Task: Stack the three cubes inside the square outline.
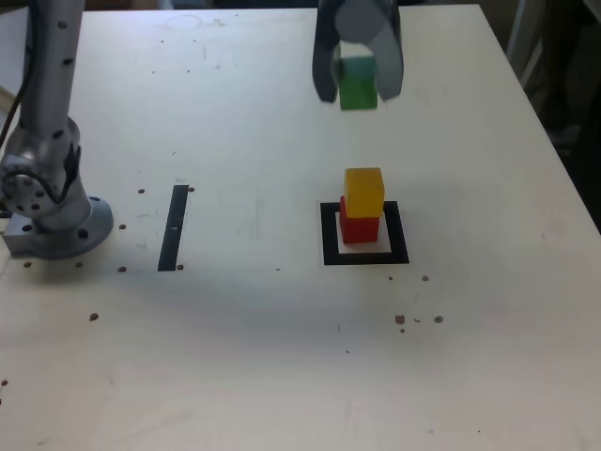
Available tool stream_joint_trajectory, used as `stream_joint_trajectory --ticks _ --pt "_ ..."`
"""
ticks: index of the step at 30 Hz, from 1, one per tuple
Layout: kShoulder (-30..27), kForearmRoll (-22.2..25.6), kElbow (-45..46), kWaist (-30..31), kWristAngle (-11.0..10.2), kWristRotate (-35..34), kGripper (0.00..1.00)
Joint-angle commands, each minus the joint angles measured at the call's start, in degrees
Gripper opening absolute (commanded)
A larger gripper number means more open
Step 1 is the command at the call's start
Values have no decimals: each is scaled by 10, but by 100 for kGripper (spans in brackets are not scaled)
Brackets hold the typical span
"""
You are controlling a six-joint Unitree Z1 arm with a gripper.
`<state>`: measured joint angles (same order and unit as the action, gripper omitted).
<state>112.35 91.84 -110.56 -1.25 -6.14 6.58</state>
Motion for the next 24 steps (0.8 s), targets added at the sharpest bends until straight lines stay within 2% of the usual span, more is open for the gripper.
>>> stream_joint_trajectory --ticks 1,9,17,24 --pt "-4 6 7 16 5 -17 12" --pt "13 2 31 59 11 -66 12" --pt "28 -1 31 64 13 -73 13" --pt "41 -5 24 64 26 -73 18"
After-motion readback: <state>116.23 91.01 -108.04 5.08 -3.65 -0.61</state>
